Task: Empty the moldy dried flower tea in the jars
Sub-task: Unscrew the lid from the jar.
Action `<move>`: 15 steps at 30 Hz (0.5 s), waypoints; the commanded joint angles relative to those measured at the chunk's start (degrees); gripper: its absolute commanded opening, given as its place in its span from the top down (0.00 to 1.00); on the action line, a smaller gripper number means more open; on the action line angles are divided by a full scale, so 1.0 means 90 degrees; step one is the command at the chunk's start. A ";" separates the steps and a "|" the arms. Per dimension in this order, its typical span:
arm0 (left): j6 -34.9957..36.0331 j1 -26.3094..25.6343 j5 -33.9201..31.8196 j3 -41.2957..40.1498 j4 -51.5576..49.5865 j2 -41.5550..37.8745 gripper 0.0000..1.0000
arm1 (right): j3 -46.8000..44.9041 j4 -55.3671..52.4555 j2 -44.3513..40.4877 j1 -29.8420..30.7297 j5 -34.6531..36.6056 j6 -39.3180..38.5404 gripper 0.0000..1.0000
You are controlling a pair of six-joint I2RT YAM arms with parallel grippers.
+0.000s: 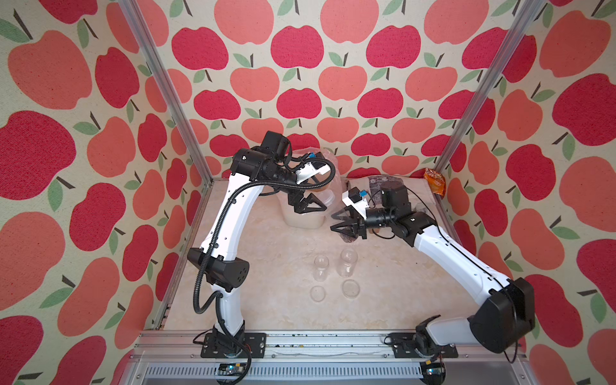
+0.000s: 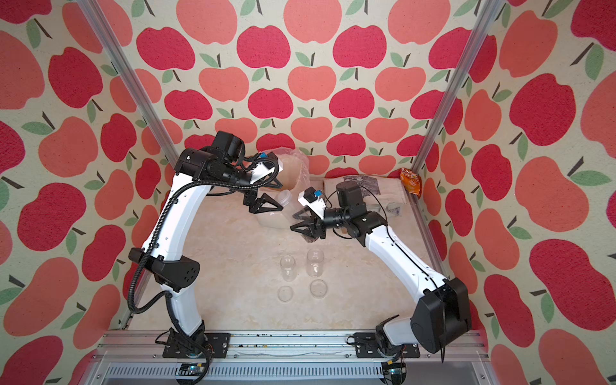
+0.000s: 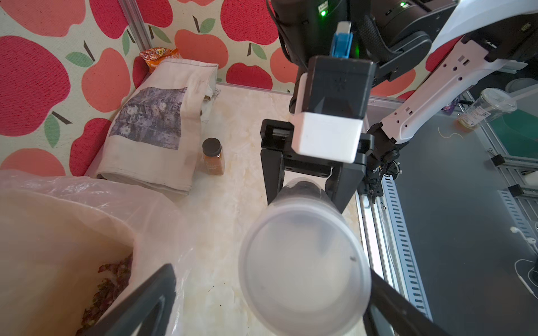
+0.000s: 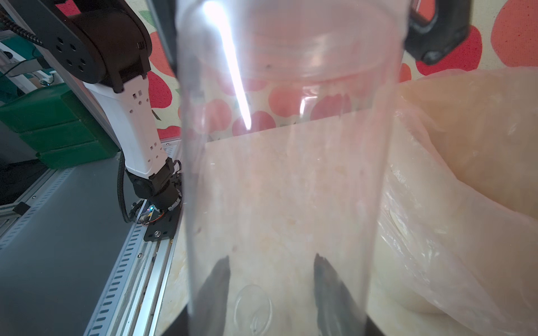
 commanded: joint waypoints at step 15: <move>0.0738 -0.0026 0.0217 -0.0291 -0.0191 -0.0310 0.25 | 0.0234 -0.0439 0.0176 0.0057 -0.0229 -0.0487 0.98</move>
